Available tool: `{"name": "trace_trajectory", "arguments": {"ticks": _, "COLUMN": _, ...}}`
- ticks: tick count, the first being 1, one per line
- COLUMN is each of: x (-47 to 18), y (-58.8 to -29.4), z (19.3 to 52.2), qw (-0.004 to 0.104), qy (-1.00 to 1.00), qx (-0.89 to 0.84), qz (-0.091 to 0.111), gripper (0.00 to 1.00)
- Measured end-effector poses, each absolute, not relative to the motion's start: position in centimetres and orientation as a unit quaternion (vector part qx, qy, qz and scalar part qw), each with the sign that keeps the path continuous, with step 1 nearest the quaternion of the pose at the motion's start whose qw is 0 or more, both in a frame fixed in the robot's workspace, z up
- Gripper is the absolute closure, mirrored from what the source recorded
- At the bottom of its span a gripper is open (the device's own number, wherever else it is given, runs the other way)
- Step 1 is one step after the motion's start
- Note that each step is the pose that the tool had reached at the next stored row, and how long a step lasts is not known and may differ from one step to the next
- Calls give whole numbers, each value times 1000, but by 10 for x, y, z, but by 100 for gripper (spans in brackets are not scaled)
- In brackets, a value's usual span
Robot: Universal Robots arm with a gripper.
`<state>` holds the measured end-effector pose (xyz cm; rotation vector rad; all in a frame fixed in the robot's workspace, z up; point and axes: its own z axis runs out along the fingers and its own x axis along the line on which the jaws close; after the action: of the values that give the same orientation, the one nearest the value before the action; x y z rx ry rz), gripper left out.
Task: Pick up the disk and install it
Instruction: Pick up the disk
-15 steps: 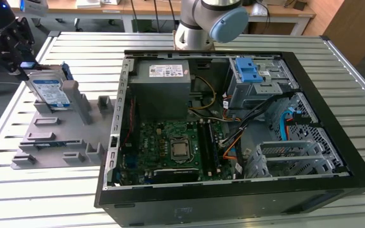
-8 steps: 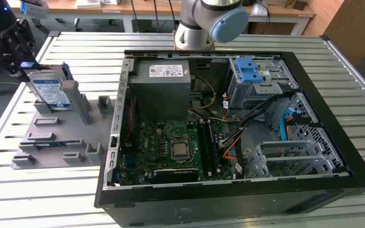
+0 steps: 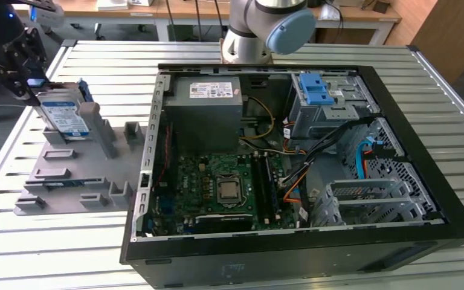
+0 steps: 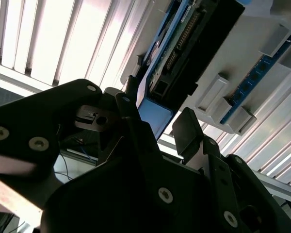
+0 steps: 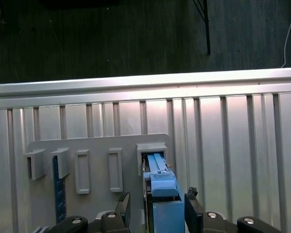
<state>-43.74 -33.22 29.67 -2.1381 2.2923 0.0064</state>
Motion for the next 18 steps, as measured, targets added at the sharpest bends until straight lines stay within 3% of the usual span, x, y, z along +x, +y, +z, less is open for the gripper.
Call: {"name": "trace_trajectory", "arguments": {"ticks": 18, "x": -439, "y": -329, "z": 287, "qw": 3, "qy": 731, "qx": -683, "qz": 2, "gripper": 44}}
